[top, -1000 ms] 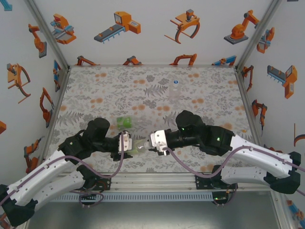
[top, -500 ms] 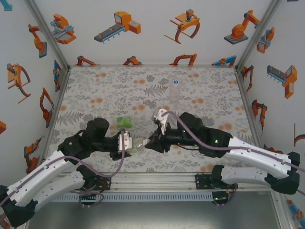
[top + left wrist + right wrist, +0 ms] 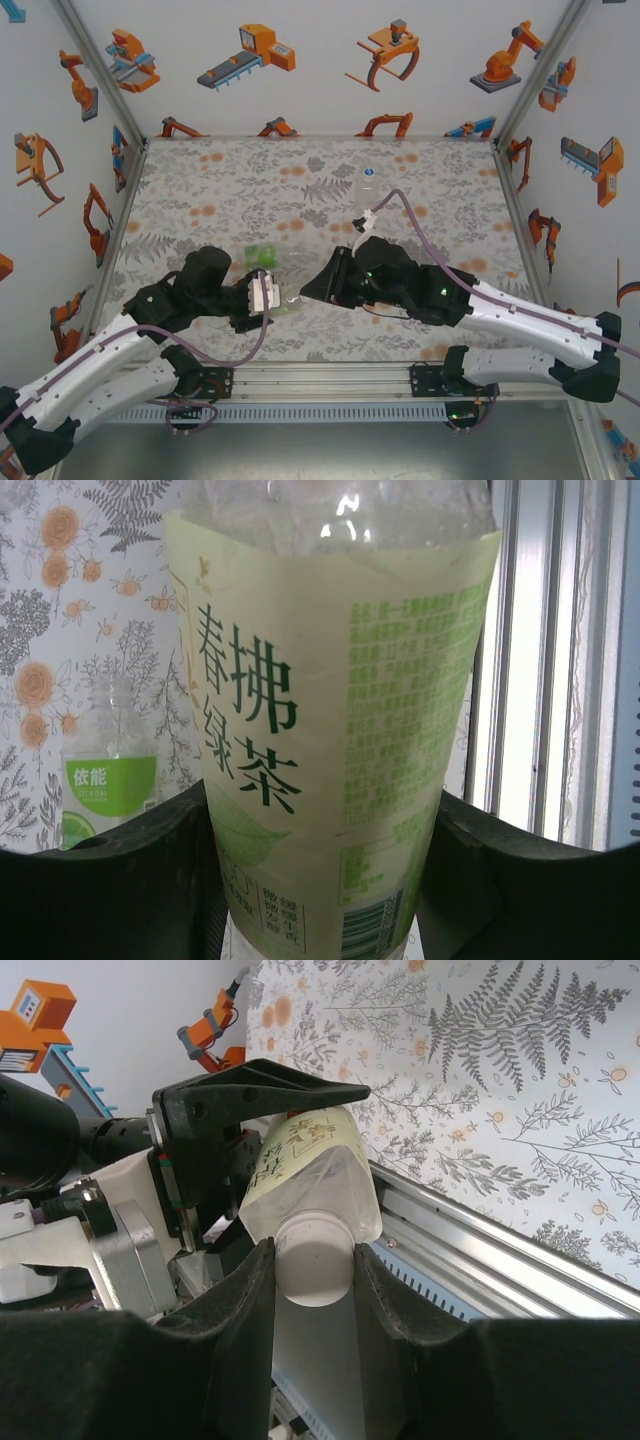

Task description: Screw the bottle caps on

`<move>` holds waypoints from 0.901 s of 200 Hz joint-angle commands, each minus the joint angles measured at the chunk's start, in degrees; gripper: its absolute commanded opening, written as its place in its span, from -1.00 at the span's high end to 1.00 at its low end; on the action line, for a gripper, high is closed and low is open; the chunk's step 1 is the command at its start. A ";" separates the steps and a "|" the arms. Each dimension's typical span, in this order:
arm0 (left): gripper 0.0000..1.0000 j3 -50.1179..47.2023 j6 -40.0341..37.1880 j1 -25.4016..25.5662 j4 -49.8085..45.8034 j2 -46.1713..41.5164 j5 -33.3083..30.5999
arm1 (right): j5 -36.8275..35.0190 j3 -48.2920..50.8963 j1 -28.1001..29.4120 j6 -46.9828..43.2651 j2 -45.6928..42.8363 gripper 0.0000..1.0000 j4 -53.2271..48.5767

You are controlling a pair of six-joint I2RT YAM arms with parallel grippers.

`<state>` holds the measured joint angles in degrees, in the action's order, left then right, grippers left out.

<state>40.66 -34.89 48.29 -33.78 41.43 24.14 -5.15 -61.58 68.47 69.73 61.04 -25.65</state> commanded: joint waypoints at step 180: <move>1.00 0.34 -1.93 0.57 1.99 -2.01 8.91 | 30.53 -1.53 -0.53 -99.00 -3.86 0.09 5.38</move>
<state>40.69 -35.62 48.73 -32.34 39.77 31.11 21.76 -63.83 67.85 -25.04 56.82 -22.85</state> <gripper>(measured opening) 0.569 0.467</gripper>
